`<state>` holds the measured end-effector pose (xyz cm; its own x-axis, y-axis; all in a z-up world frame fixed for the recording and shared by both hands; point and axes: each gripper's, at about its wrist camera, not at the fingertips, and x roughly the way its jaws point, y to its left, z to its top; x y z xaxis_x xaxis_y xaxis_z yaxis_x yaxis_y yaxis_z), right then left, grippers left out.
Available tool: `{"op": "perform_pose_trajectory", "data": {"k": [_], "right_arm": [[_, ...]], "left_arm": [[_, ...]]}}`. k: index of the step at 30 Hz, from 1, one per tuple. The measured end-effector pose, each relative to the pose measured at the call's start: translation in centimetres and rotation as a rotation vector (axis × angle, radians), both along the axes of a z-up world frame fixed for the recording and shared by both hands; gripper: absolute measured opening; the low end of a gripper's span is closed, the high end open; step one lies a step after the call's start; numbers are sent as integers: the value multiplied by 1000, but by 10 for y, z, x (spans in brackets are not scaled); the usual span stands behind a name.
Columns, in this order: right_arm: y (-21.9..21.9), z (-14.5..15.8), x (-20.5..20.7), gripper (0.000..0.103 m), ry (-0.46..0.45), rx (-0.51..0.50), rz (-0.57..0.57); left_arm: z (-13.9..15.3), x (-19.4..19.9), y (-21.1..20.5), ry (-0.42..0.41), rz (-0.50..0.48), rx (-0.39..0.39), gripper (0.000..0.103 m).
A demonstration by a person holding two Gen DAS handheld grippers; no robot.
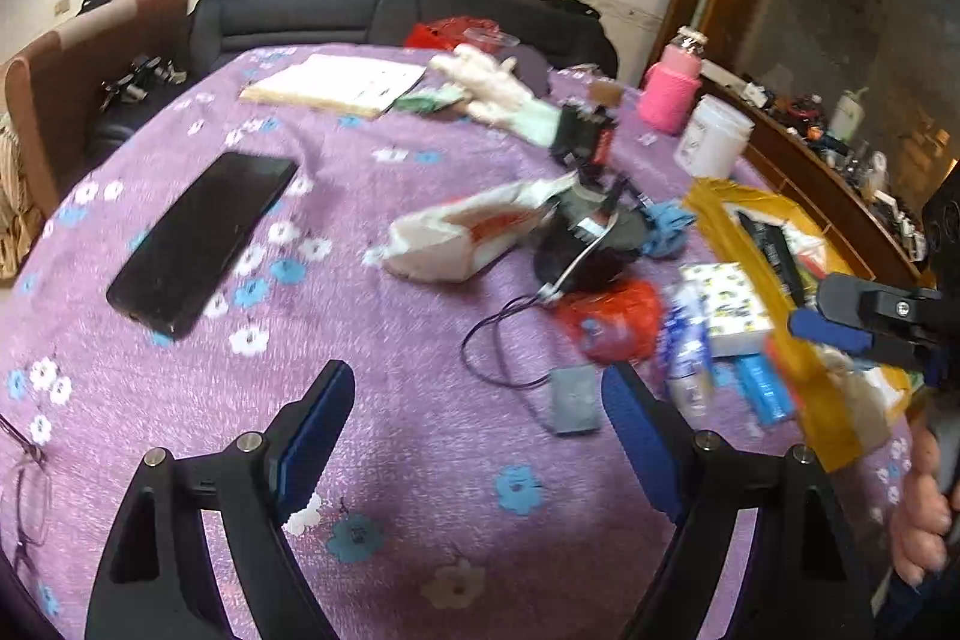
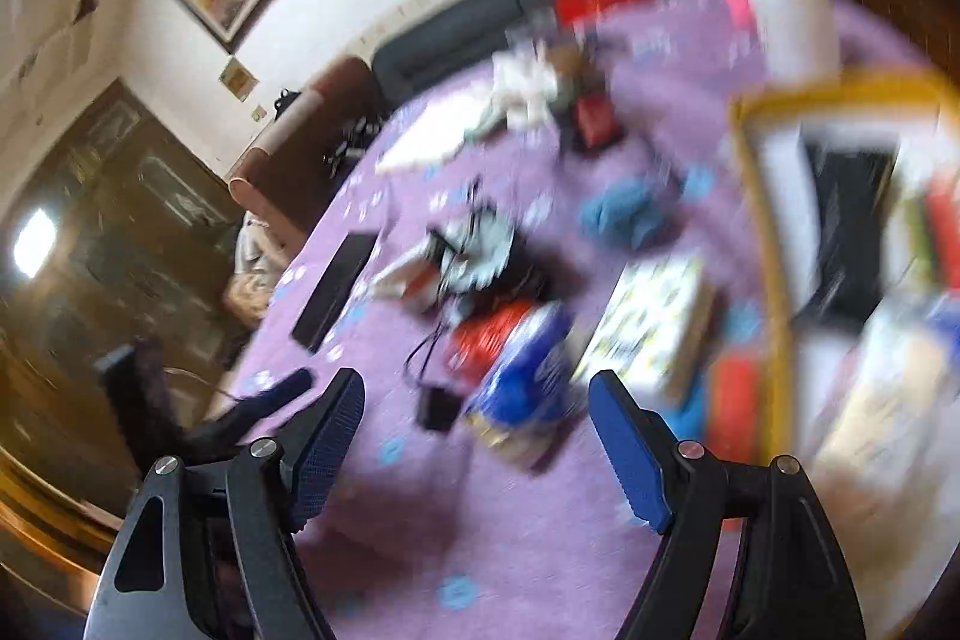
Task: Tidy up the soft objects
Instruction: 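Grasp the blue plastic bag with the right tool while the left tool returns to the table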
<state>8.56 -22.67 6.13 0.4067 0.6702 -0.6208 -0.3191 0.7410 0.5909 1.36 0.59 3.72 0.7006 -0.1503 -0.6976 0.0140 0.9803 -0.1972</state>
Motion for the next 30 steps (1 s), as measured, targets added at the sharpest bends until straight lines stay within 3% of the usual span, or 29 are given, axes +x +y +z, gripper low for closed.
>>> {"op": "perform_pose_trajectory", "data": {"k": [4, 8, 11, 12, 13, 14, 22, 27, 30], "right_arm": [[12, -28, 11, 68, 123, 25, -12], [30, -41, 23, 66, 156, -21, -24], [42, -47, 34, 65, 148, -112, -50], [43, -49, 37, 58, 142, -132, -53], [43, -51, 38, 42, 134, -143, -59], [43, -54, 38, 40, 124, -154, -66], [29, -53, 33, 39, 26, -94, -42], [19, -47, 30, 39, 22, -47, -39], [16, -46, 29, 39, 22, -38, -43]], "left_arm": [[-9, 2, 2, 1, 1, -7, 84], [-10, 3, 7, -7, 10, -25, 84], [-9, 3, 8, -11, 7, -29, 84], [-9, 3, 8, -12, 7, -28, 84], [-9, 3, 8, -11, 8, -28, 84], [-9, 3, 8, -10, 9, -31, 84], [6, 16, 16, 8, 21, -28, 84], [32, 51, 9, -14, -43, 134, 84], [31, 76, -2, 1, -128, 220, 84]]}}
